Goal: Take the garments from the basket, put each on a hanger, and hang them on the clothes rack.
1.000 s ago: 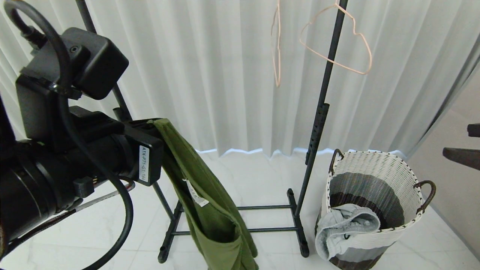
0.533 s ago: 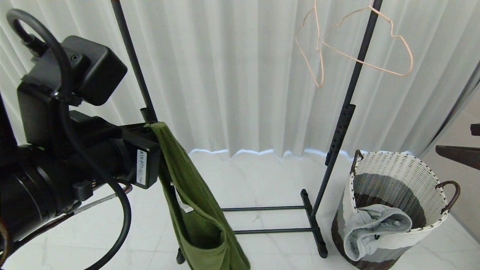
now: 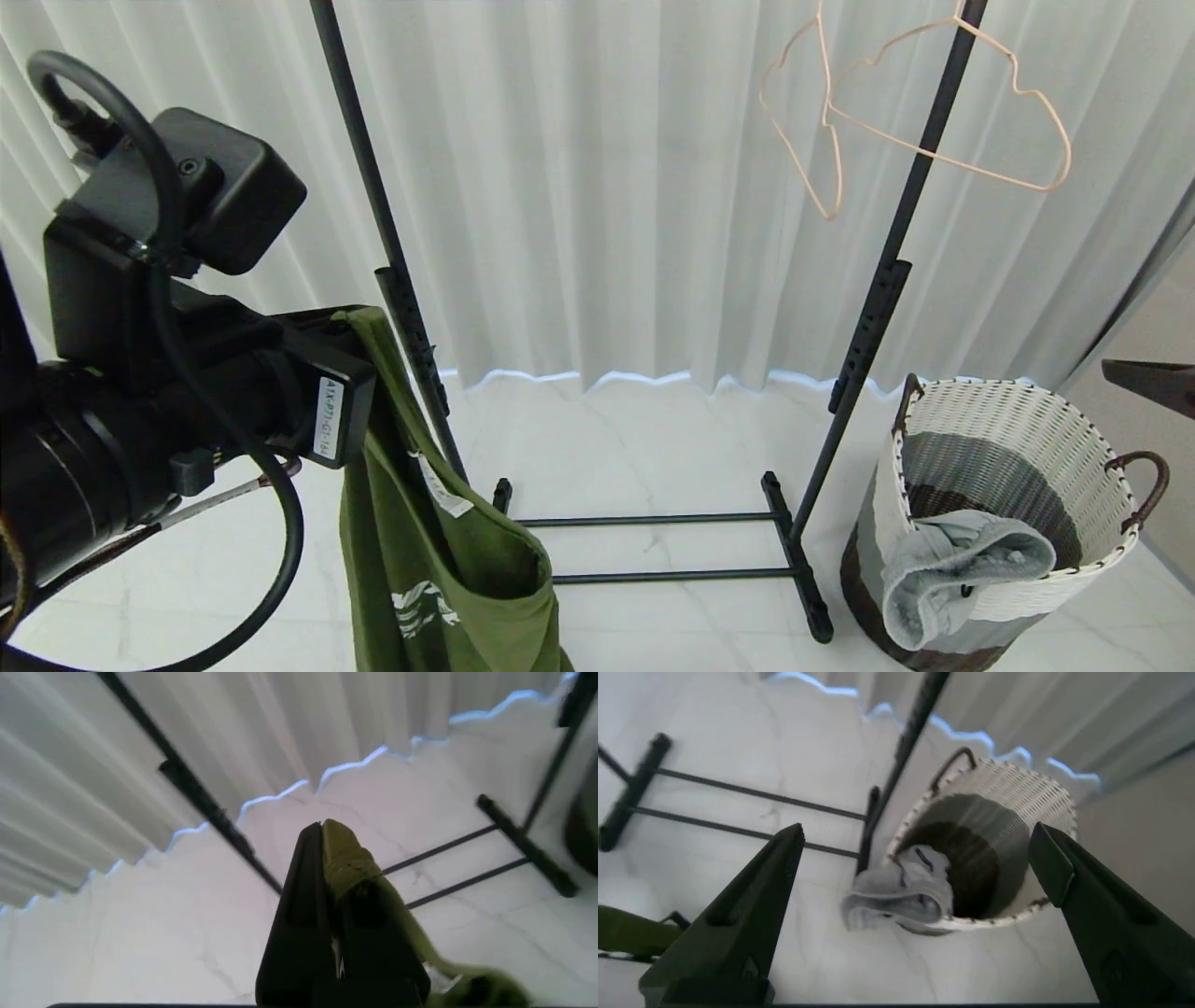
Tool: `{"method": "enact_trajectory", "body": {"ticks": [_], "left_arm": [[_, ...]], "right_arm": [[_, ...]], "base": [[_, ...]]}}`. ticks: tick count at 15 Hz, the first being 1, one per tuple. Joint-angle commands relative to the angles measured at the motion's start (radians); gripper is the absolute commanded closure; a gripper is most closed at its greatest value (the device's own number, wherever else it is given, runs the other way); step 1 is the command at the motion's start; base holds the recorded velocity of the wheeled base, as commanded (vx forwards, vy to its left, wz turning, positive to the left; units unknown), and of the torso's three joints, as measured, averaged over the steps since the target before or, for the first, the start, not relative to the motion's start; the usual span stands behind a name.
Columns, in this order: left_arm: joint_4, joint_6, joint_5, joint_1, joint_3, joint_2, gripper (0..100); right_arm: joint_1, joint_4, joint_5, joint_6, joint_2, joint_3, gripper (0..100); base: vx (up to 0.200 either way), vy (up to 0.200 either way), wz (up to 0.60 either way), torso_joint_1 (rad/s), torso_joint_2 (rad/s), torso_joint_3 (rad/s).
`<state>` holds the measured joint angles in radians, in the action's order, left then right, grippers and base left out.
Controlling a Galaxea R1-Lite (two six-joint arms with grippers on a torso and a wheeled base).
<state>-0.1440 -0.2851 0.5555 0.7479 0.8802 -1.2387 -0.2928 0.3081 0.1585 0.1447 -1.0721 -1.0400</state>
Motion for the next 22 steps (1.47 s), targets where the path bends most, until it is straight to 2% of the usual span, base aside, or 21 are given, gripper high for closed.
{"method": "enact_trajectory", "body": {"ticks": [1, 8, 12, 22], "left_arm": [[0.0, -0.002, 0.0, -0.018, -0.001, 0.012, 100], [0.0, -0.003, 0.0, -0.024, -0.027, 0.039, 100], [0.0, -0.057, 0.001, -0.024, -0.067, 0.076, 100], [-0.002, -0.057, 0.001, -0.024, -0.092, 0.105, 100]], "right_arm": [[0.007, 0.0, 0.003, 0.001, -0.003, 0.001, 0], [0.017, -0.001, 0.003, 0.01, -0.002, 0.0, 0], [0.017, -0.003, 0.004, 0.006, 0.001, 0.001, 0], [0.03, -0.004, -0.001, 0.009, -0.015, 0.0, 0]], "base": [[0.0, 0.0, 0.0, 0.0, 0.0, 0.0], [0.0, 0.0, 0.0, 0.02, -0.06, -0.036], [0.0, 0.0, 0.0, 0.145, -0.41, -0.259], [0.0, 0.0, 0.0, 0.202, -0.48, -0.279]]}}
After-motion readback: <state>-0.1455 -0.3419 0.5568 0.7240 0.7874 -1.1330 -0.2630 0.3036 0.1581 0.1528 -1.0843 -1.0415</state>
